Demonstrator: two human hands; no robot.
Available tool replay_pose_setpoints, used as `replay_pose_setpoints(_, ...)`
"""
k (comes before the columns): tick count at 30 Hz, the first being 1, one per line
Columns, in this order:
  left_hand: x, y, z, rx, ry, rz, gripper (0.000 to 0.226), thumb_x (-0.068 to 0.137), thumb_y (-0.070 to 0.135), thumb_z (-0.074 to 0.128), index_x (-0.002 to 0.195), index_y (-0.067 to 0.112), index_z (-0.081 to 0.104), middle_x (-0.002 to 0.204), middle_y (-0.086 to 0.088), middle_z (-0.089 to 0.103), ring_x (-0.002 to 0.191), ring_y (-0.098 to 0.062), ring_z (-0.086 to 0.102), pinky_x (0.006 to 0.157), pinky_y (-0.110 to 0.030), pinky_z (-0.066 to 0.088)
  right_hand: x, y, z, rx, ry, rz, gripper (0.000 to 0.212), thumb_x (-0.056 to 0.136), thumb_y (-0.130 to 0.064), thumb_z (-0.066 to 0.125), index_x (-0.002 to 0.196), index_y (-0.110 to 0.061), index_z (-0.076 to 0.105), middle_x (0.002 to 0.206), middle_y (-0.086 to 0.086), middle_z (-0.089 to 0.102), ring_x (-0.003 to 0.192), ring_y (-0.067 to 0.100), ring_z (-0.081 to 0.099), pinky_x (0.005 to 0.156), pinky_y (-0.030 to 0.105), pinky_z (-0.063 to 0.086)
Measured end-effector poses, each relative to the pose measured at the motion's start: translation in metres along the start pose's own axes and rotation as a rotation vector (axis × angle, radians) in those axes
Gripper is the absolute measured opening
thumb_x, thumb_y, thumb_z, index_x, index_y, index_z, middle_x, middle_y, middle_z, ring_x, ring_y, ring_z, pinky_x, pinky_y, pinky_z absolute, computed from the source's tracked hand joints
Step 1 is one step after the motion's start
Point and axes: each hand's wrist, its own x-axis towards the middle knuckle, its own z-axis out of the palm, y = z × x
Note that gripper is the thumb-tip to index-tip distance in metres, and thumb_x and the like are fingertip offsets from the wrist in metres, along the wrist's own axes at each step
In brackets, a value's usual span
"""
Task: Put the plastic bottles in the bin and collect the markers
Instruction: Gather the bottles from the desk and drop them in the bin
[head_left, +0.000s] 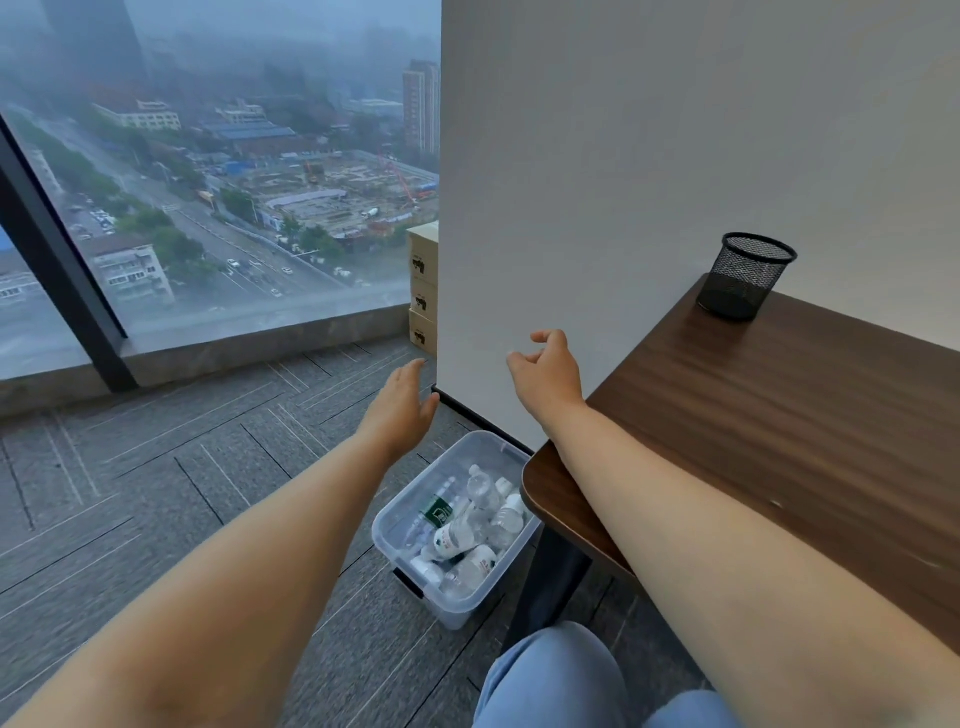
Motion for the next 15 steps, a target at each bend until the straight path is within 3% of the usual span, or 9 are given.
replay_pose_setpoints(2,-0.001,0.011,-0.009,0.002,0.055,0.044,0.038,0.096,0.021,0.046,0.131,0.009,0.045,0.131,-0.009,0.053,0.111,-0.021,0.056,0.095,-0.035,0.044,-0.002,-0.001,-0.002,0.024,-0.004,-0.004,0.037,0.093,-0.018,0.050,0.127,-0.010,0.040,0.079,-0.007,0.046,0.089,0.017,0.052,0.079,0.028,0.041)
replay_pose_setpoints(4,-0.004,0.026,-0.017,0.001,0.113,0.096,0.025,0.095,0.018,0.045,0.115,0.010,0.059,0.114,-0.006,0.062,0.094,-0.018,0.058,0.085,-0.032,0.048,-0.005,-0.002,-0.003,0.055,0.003,0.000,0.033,0.091,-0.015,0.051,0.123,-0.009,0.044,0.083,-0.001,0.053,0.088,0.019,0.054,0.077,0.028,0.040)
replay_pose_setpoints(8,-0.012,0.057,-0.026,-0.021,0.197,0.181,0.019,0.091,0.016,0.047,0.098,0.014,0.065,0.083,0.000,0.062,0.066,-0.011,0.049,0.066,-0.027,0.042,-0.012,-0.008,-0.010,0.133,0.046,-0.012,0.016,0.088,-0.007,0.046,0.102,-0.013,0.051,0.092,0.008,0.065,0.088,0.022,0.063,0.075,0.032,0.048)
replay_pose_setpoints(12,-0.024,0.090,-0.026,-0.018,0.218,0.245,0.020,0.091,0.016,0.047,0.099,0.014,0.065,0.077,0.002,0.058,0.064,-0.011,0.048,0.065,-0.027,0.041,-0.024,-0.015,-0.035,0.184,0.061,-0.076,0.016,0.088,-0.004,0.042,0.095,-0.011,0.055,0.082,0.006,0.065,0.066,0.009,0.059,0.067,0.023,0.048)
replay_pose_setpoints(15,-0.032,0.118,-0.020,-0.016,0.211,0.288,0.021,0.092,0.018,0.047,0.101,0.015,0.065,0.068,0.008,0.053,0.065,-0.012,0.049,0.068,-0.030,0.045,-0.031,-0.010,-0.066,0.192,0.114,-0.084,0.016,0.090,-0.004,0.042,0.093,-0.009,0.057,0.080,0.006,0.065,0.062,0.006,0.057,0.061,0.018,0.046)
